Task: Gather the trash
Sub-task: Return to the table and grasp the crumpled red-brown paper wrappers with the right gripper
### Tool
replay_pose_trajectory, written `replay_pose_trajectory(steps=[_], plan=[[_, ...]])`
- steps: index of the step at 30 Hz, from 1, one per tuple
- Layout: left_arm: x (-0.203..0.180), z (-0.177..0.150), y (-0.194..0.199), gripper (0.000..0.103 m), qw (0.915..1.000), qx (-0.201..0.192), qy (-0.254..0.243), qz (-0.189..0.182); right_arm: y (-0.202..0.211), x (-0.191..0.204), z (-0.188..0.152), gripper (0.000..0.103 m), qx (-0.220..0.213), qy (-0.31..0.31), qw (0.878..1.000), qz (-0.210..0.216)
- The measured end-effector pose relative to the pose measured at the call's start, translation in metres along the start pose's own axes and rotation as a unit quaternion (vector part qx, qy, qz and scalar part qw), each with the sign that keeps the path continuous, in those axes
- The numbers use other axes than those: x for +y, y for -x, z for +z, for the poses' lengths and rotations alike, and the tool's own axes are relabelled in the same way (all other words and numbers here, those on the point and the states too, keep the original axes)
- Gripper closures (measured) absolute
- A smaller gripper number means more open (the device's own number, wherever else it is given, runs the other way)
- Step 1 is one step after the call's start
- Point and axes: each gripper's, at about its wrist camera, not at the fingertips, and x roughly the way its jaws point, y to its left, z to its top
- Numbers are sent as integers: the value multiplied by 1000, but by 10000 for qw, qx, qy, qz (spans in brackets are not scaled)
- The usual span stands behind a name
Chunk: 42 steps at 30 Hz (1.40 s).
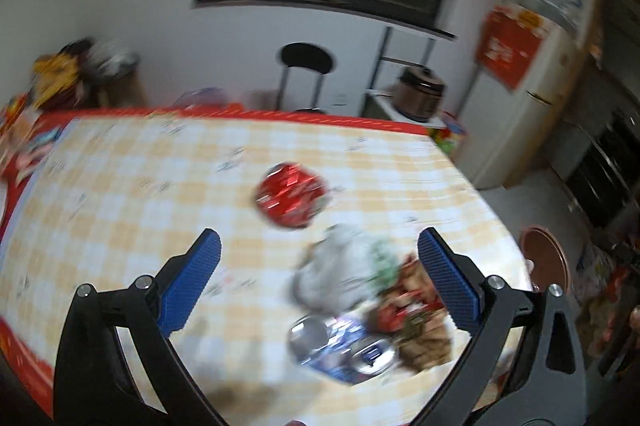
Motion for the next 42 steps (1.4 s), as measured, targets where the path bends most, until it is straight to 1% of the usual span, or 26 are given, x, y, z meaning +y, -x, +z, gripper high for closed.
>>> replay_pose_trajectory(steps=[3, 6, 9, 12, 15, 19, 24, 25, 30, 34, 35, 38, 40, 41, 42], plan=[[33, -15, 6, 6, 9997, 30, 151, 191, -25, 38, -14, 5, 363, 290, 9988, 161], [56, -28, 11, 6, 9992, 91, 295, 234, -49, 73, -31, 5, 704, 480, 9960, 280], [79, -37, 10, 6, 9987, 177, 422, 237, -72, 96, -47, 5, 1022, 628, 9922, 334], [94, -39, 7, 6, 9986, 215, 420, 236, -92, 117, -63, 5, 1269, 686, 9889, 352], [110, -37, 3, 6, 9985, 251, 439, 208, -110, 130, -76, 5, 1444, 680, 9868, 287], [122, -36, -7, 6, 9987, 330, 354, 150, -131, 148, -89, 5, 1572, 709, 9850, 98], [128, -36, -20, 6, 9987, 450, 243, -24, -154, 166, -101, 5, 1644, 956, 9813, -304], [129, -36, -23, 6, 9986, 481, 209, -65, -161, 169, -104, 5, 1674, 1019, 9796, -448], [130, -38, -33, 6, 9979, 593, 126, -237, -187, 162, -113, 5, 1792, 1033, 9719, -1124], [129, -41, -39, 6, 9972, 652, 74, -344, -195, 157, -116, 5, 1867, 1126, 9658, -1402], [129, -41, -39, 6, 9972, 656, 77, -354, -193, 154, -116, 7, 1872, 1032, 9670, -1387], [130, -43, -42, 6, 9969, 673, 99, -384, -187, 147, -112, 22, 1806, 871, 9702, -1362], [130, -43, -43, 6, 9968, 682, 114, -394, -182, 143, -108, 26, 1815, 736, 9735, -1181], [129, -44, -43, 6, 9968, 685, 123, -401, -179, 142, -107, 29, 1806, 683, 9749, -1109], [129, -44, -44, 6, 9967, 688, 128, -410, -175, 141, -105, 39, 1762, 654, 9765, -1055]])
